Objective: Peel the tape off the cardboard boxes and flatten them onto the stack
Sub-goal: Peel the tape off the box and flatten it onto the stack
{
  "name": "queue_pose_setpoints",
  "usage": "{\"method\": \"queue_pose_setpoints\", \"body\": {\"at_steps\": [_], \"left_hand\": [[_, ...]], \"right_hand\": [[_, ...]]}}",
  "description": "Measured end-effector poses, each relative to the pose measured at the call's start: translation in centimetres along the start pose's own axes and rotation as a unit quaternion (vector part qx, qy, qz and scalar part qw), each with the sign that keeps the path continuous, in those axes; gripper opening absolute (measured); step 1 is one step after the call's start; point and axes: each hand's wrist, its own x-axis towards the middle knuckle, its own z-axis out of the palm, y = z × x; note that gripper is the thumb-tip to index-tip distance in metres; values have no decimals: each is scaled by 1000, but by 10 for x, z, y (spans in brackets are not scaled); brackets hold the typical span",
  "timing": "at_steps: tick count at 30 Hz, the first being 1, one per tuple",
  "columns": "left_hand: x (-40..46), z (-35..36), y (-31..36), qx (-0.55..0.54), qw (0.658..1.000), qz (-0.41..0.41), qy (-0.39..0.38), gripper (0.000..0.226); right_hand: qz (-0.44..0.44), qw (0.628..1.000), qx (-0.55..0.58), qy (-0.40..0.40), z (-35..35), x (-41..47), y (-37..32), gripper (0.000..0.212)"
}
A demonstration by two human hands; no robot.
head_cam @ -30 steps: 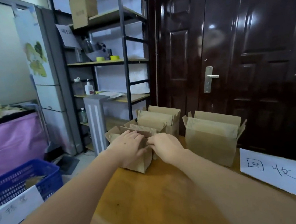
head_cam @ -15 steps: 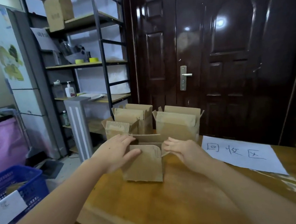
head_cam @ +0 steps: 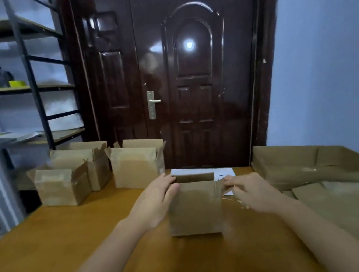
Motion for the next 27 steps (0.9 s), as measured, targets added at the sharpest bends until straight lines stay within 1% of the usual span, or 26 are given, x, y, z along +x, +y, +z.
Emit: {"method": "queue_pose_setpoints", "body": {"at_steps": [2,4,5,6,7,9,12,14,15,16,18,20,22,25,27], "left_hand": [[4,15,12,24,999,21,9,74],[6,23,20,65,996,53,6,77],[8,24,23,85,994,72,0,79],[10,24,26,103,990,91,-8,81],[12,23,28,116,987,110,-13,82],[19,19,32,113,985,131,-14,82],[32,13,35,52,992,111,-23,74],[41,13,35,63,992,94,-49,62],[44,13,33,69,992,85,-69,60],[46,15,32,69,991,74,-93,63],[46,17,25,63,986,62,-140,79],[43,19,18,55,981,64,-177,103],[39,23,14,27,977,63,-204,119],[39,30,12,-19,977,67,-202,131],[40,33,11,-23,978,67,-197,139]], "right_hand": [[44,998,22,42,-6,0,4,32],[61,993,41,92,-11,2,2,41],[59,992,45,97,-13,4,1,39],[53,994,45,86,-14,5,0,32],[52,996,40,63,-14,7,-1,32],[50,998,26,26,-13,8,1,42],[47,998,28,-1,-11,9,3,56],[58,997,36,-43,-14,10,5,71],[68,994,42,-75,-16,10,8,82],[73,990,41,-109,-16,9,10,93],[68,984,16,-164,-14,7,16,110],[63,980,9,-188,-7,5,21,116],[57,979,32,-194,1,5,23,120],[60,977,45,-198,9,7,27,131],[78,974,25,-213,10,11,27,139]]}}
